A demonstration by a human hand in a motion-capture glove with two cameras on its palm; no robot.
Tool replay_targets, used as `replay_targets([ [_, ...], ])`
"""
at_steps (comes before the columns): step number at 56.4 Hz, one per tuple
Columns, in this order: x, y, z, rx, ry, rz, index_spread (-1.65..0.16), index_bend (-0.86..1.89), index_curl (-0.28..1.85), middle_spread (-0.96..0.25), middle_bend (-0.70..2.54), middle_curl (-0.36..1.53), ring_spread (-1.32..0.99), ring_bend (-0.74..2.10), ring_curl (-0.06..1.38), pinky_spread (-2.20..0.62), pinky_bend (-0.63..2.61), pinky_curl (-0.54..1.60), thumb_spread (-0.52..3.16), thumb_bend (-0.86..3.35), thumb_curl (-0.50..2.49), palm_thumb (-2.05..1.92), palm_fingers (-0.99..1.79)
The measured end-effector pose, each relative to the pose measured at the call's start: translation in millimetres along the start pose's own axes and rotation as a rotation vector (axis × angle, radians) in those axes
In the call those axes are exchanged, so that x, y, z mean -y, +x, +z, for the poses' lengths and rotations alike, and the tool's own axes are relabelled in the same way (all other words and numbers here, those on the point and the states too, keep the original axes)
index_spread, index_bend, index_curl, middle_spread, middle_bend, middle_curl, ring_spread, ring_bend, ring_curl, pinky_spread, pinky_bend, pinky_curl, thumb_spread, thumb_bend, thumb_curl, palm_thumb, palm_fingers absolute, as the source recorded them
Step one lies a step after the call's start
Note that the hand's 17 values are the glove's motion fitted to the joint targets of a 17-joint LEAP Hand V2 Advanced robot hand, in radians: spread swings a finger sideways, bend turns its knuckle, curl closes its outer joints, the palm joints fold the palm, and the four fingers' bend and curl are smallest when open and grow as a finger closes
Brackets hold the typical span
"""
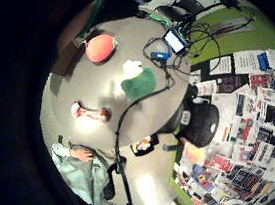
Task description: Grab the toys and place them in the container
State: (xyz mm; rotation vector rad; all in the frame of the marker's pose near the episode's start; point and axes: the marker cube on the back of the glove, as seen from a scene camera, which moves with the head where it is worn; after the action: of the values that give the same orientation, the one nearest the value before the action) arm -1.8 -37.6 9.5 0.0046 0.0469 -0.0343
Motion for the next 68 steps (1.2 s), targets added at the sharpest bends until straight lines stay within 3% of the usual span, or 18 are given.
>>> replay_targets([
  [24, 35.6, 42.7, 81.0, 0.012, -0.078, -0.018, -0.25, 0.06, 0.14, -0.01, 0.09, 0.16, -0.05, 0.17, 0.18, 0.01, 0.76, 0.32, 1.32, 0.03, 0.21, 0.02, -0.34],
  [30, 50.7, 61.0, 123.6, 0.062, -0.088, -0.001, -0.25, 0.06, 0.14, -0.01, 0.09, 0.16, -0.05, 0.19, 0.20, 0.01, 0.77, 0.33, 1.31, 0.01, 0.23, 0.03, -0.32],
  [41, 62.0, 79.1, 213.4, 0.069, -0.256, 0.114, -0.25, 0.08, 0.13, -0.01, 0.09, 0.16, -0.05, 0.18, 0.23, 0.01, 0.79, 0.34, 1.29, -0.01, 0.25, 0.03, -0.31],
  [52, 77.6, 89.7, 264.4, 0.062, -0.246, 0.130, -0.26, 0.12, 0.15, -0.01, 0.09, 0.15, -0.03, 0.19, 0.23, 0.04, 1.00, 0.39, 1.22, 0.00, 0.28, 0.08, -0.18],
  [56, 82.2, 89.5, 267.9, 0.088, -0.175, 0.126, -0.28, 0.15, 0.17, -0.01, 0.02, 0.11, -0.01, 0.32, 0.27, 0.02, 1.15, 0.42, 1.27, 0.07, 0.31, 0.22, -0.04],
  [59, 85.9, 89.2, 267.5, 0.104, -0.121, 0.113, -0.29, 0.21, 0.19, -0.01, 0.07, 0.10, -0.03, 0.51, 0.31, -0.05, 1.19, 0.42, 1.30, 0.12, 0.34, 0.33, 0.21],
  [60, 86.9, 89.0, 267.5, 0.109, -0.105, 0.108, -0.29, 0.18, 0.19, 0.00, 0.05, 0.09, -0.02, 0.50, 0.29, -0.04, 1.20, 0.42, 1.30, 0.11, 0.34, 0.32, 0.13],
  [64, 89.6, 87.3, 267.4, 0.124, -0.064, 0.090, -0.28, 0.18, 0.19, -0.04, 0.18, 0.10, -0.12, 0.77, 0.36, -0.19, 1.22, 0.40, 1.34, 0.18, 0.39, 0.45, 0.60],
  [68, 91.6, 84.1, 264.8, 0.131, -0.054, 0.079, -0.28, 0.15, 0.19, -0.10, 0.30, 0.15, -0.20, 0.91, 0.41, -0.28, 1.19, 0.40, 1.29, 0.24, 0.44, 0.59, 0.84],
])
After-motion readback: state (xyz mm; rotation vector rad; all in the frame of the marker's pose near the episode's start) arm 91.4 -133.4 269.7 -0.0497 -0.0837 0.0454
